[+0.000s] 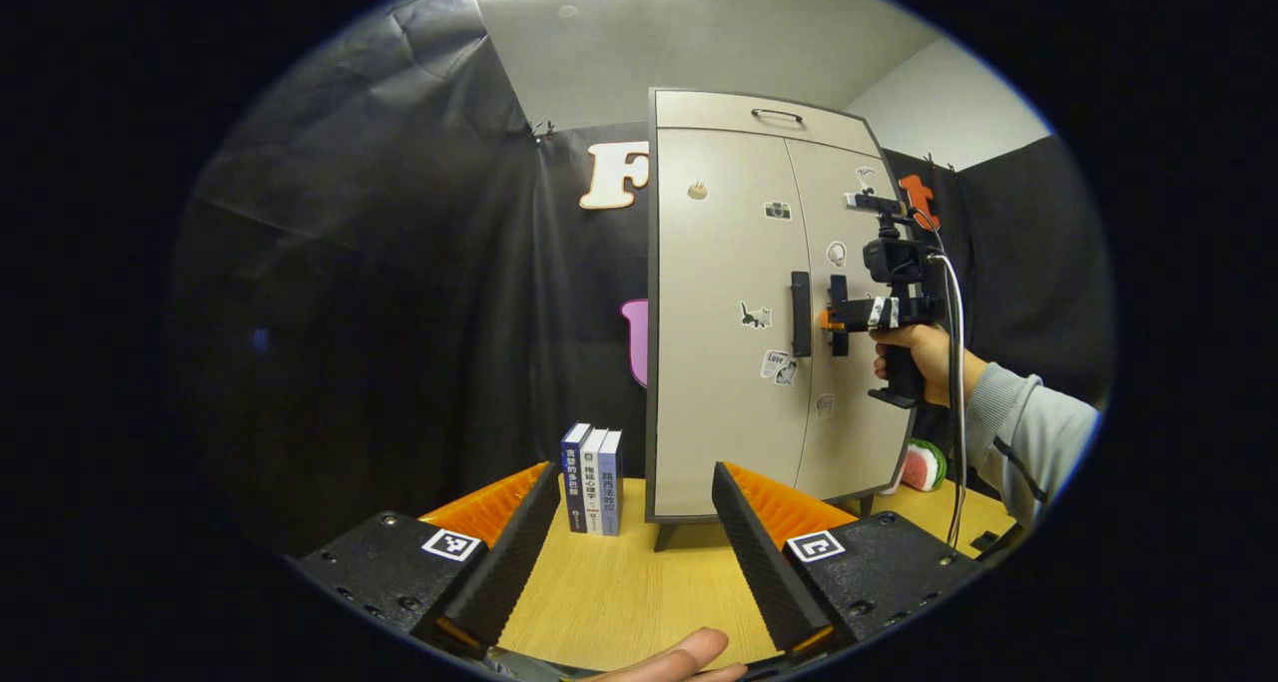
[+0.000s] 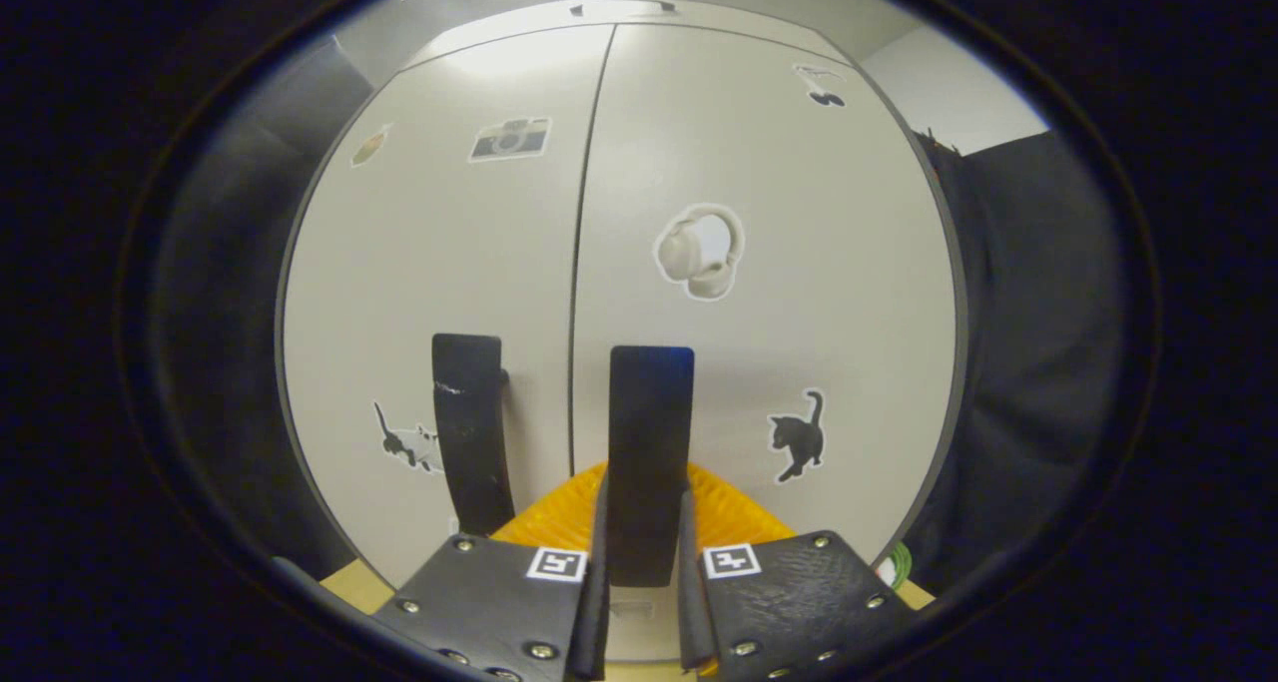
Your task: Open the right door of the double-door shoe cabinet with the right hand, and open the left door with the left hand.
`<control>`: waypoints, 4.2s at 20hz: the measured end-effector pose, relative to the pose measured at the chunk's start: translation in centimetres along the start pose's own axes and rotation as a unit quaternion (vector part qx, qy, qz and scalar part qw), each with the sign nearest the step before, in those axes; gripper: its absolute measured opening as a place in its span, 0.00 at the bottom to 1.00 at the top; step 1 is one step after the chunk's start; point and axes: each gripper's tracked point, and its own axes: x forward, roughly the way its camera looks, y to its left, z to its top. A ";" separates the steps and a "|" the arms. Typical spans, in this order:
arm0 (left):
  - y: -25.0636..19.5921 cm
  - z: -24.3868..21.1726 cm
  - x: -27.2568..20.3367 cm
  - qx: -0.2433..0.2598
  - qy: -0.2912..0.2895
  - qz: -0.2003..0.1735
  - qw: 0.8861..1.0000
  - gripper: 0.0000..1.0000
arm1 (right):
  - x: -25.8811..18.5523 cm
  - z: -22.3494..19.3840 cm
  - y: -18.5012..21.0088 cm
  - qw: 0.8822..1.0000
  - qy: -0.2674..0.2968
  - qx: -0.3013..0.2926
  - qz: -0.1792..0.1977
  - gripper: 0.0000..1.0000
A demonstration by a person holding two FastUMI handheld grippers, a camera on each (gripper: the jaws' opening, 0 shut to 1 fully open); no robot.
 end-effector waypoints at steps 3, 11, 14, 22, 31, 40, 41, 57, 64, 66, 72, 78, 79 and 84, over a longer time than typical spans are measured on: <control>0.7 -0.1 -0.4 -0.002 0.006 0.010 1.000 0.95 | -0.5 0.0 -0.1 1.000 0.005 -0.004 -0.007 0.17; 0.0 -0.2 -2.0 -0.021 0.005 0.010 1.000 0.95 | -4.0 0.1 -1.0 1.000 0.013 0.004 0.019 0.17; -1.4 -0.7 -2.6 -0.026 0.012 0.000 1.000 0.95 | -5.4 0.3 -1.4 0.999 0.017 -0.003 0.045 0.17; -5.2 0.3 -5.5 -0.001 0.004 -0.018 1.000 0.96 | -8.2 0.5 -3.3 0.997 0.028 0.002 0.069 0.17; -9.0 2.6 -7.7 -0.003 -0.026 -0.044 0.999 0.95 | -11.4 0.7 -7.4 0.997 0.029 0.008 0.071 0.17; -12.9 2.2 -8.6 -0.011 -0.020 -0.082 0.996 0.95 | -13.3 0.8 -11.9 0.998 0.034 0.028 0.053 0.16; -13.2 2.1 -8.6 -0.012 -0.020 -0.086 0.996 0.95 | -13.3 0.8 -12.5 0.998 0.037 0.027 0.048 0.16; -12.3 0.2 -6.7 -0.014 -0.002 -0.079 0.997 0.96 | -12.3 0.5 -20.4 0.992 0.041 0.109 0.042 0.04; -9.9 0.3 -4.5 -0.009 -0.004 -0.061 0.998 0.96 | -15.8 0.4 -21.1 0.998 0.002 0.059 0.024 0.08; -9.5 0.7 -3.2 -0.008 -0.004 -0.058 0.998 0.96 | -18.0 0.1 -22.1 0.998 -0.008 0.057 -0.005 0.39; -10.9 0.6 1.2 -0.049 0.015 -0.083 0.995 0.94 | -25.5 -3.1 -19.9 0.999 -0.011 0.031 -0.009 0.98; -13.1 2.1 7.9 -0.074 0.001 -0.099 0.992 0.97 | -32.8 -5.7 -15.2 1.000 -0.030 -0.001 0.000 0.98; -13.5 2.7 9.3 -0.076 -0.007 -0.099 0.992 0.96 | -33.6 -6.2 -14.2 0.999 -0.034 -0.003 0.007 0.98; -17.1 4.8 15.7 -0.071 -0.015 -0.114 0.991 0.96 | -36.8 -8.2 -11.9 0.998 -0.046 -0.046 0.020 0.99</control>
